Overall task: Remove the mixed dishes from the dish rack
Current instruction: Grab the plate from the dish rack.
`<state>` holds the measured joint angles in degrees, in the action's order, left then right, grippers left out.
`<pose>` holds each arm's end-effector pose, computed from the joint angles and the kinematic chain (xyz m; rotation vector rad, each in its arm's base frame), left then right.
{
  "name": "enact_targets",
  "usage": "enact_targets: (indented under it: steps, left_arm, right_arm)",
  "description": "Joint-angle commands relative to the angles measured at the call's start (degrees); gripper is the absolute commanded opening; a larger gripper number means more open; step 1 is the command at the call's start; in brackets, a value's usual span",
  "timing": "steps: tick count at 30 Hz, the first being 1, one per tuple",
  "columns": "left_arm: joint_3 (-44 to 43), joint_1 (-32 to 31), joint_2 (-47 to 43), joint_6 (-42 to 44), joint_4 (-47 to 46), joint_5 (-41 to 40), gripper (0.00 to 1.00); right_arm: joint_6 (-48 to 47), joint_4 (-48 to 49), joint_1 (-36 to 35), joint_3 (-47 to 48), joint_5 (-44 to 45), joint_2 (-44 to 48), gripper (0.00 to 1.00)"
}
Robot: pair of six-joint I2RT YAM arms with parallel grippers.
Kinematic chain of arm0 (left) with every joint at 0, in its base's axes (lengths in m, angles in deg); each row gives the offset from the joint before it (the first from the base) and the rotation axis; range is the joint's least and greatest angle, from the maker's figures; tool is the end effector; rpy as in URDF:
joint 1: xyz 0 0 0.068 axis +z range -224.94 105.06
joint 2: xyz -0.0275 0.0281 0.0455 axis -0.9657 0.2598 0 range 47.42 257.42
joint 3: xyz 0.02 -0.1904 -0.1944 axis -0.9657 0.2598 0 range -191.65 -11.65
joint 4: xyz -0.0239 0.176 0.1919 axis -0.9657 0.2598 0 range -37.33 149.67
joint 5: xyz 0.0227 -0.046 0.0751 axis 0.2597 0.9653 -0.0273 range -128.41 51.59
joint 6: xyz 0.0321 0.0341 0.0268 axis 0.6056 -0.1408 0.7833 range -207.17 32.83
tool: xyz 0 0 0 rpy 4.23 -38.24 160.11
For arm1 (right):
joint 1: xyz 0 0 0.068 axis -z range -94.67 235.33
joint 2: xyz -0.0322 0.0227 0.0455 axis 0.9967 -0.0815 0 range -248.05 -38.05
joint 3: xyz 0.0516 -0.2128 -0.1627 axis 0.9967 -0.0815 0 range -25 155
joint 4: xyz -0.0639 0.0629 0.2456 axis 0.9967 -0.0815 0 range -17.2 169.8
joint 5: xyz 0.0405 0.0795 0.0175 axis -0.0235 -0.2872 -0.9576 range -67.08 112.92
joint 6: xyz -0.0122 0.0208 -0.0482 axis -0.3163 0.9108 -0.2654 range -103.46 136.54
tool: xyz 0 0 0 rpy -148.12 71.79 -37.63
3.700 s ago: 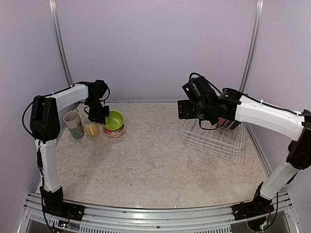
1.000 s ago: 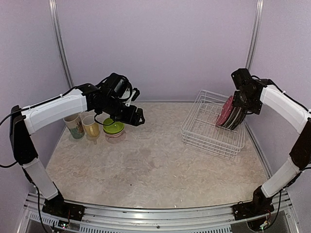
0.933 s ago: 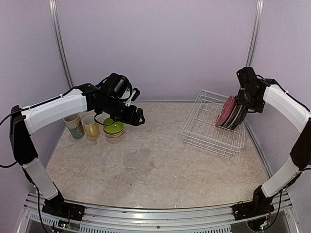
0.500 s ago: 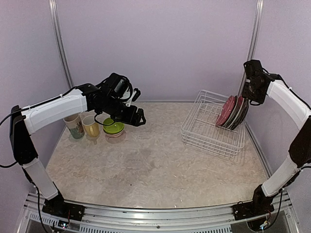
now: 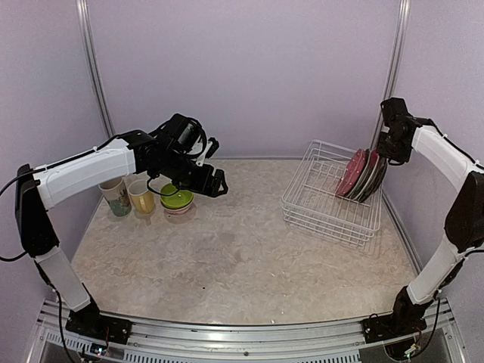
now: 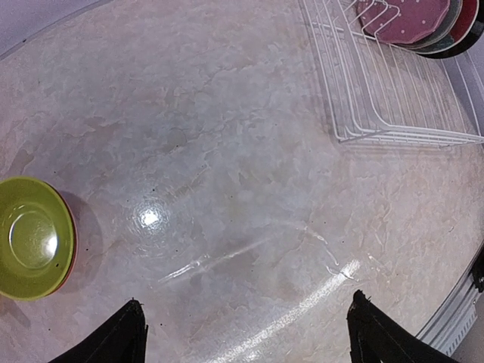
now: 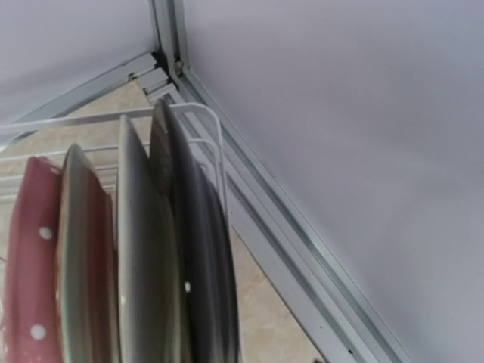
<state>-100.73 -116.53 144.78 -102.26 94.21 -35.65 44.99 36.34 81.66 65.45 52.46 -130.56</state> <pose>0.2799 -0.2507 0.3157 0.5954 2.4312 -0.4878 0.3525 0.0051 0.3536 0.7186 2.1421 -0.3150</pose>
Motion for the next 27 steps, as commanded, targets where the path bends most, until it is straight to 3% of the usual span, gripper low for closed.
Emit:
enact_targets:
  steps: [1, 7, 19, 27]
  left_arm:
    - [0.4, -0.3, 0.0, 0.7, -0.3, -0.7, 0.88]
    - [0.5, -0.3, -0.1, 1.0, -0.3, -1.3, 0.91]
    - [0.7, -0.3, -0.4, 1.1, -0.6, -1.3, 0.92]
    - [1.0, -0.3, -0.7, 1.2, -1.0, -1.5, 0.92]
  right_arm:
    - [-1.2, 1.5, 1.1, -0.4, -1.8, -2.3, 0.35]
    - [-1.2, 1.9, 2.1, -0.5, -2.0, -4.3, 0.28]
    - [-1.9, 3.8, 3.1, 1.1, -2.1, -9.0, 0.27]
    - [-1.5, 1.8, 3.1, 5.2, -0.8, -13.3, 0.16]
